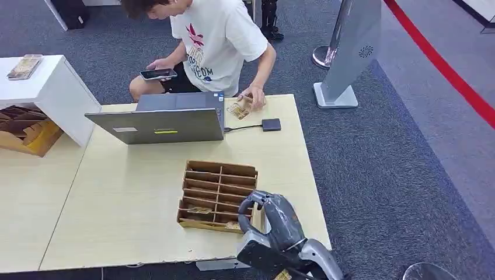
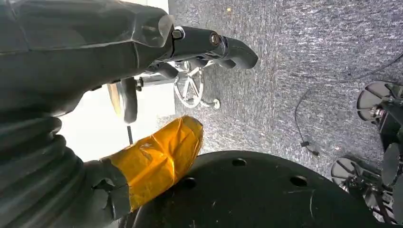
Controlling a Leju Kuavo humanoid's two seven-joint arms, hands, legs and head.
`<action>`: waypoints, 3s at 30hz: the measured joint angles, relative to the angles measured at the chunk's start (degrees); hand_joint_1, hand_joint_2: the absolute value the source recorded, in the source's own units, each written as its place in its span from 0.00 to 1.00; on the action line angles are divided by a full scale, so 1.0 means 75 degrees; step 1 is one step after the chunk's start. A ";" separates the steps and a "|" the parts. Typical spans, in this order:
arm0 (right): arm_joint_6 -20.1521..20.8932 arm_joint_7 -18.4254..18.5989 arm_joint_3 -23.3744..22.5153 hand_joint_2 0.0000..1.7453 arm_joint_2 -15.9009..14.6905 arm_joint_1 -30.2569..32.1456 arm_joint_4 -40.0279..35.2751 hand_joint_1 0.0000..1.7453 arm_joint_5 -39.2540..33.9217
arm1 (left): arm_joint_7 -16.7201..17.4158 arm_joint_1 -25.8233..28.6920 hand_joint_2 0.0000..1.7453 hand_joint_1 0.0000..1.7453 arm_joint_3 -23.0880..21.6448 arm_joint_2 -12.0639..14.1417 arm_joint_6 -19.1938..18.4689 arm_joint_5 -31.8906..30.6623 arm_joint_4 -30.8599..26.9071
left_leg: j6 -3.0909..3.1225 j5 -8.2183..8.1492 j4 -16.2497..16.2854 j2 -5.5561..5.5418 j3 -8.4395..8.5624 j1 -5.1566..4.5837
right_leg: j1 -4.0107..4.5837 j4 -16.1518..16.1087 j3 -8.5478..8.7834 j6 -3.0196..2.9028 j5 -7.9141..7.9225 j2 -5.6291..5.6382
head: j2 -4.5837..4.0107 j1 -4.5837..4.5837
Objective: Pass the card to the sensor for recognition and then transmit it.
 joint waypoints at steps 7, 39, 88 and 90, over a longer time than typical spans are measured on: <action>-0.0096 0.0021 0.0248 1.00 -0.0029 -0.0113 0.0166 0.77 0.0412 | 0.0009 -0.0002 1.00 0.00 0.0000 -0.0035 -0.0012 0.0020 0.0029 | 0.0000 0.0000 0.0000 0.0000 0.0000 0.0000 | -0.0001 0.0000 0.0001 0.0000 0.0000 0.0000 | 0.0000 0.0000; -0.0557 0.0499 0.1192 1.00 -0.0026 -0.0897 0.1959 0.67 0.1435 | 0.0157 -0.0012 1.00 0.00 -0.0070 -0.0035 -0.0017 0.0082 0.0032 | 0.0000 0.0001 0.0000 0.0000 0.0000 0.0000 | 0.0000 0.0000 0.0001 0.0000 0.0000 0.0000 | 0.0000 0.0000; -0.0603 0.0802 0.0965 1.00 -0.0006 -0.0856 0.2707 0.99 0.1721 | 0.0184 -0.0010 1.00 0.00 -0.0058 -0.0035 -0.0064 0.0090 0.0032 | -0.0001 0.0002 0.0000 0.0000 0.0001 0.0000 | 0.0000 0.0001 0.0001 -0.0001 0.0001 0.0000 | 0.0000 0.0000; -0.0603 0.0802 0.0945 1.00 -0.0003 -0.0859 0.2708 1.00 0.1721 | 0.0184 -0.0010 1.00 0.00 -0.0052 -0.0035 -0.0067 0.0090 0.0032 | -0.0001 0.0002 0.0000 0.0000 0.0001 0.0000 | 0.0000 0.0001 0.0001 -0.0001 0.0001 0.0000 | 0.0000 0.0000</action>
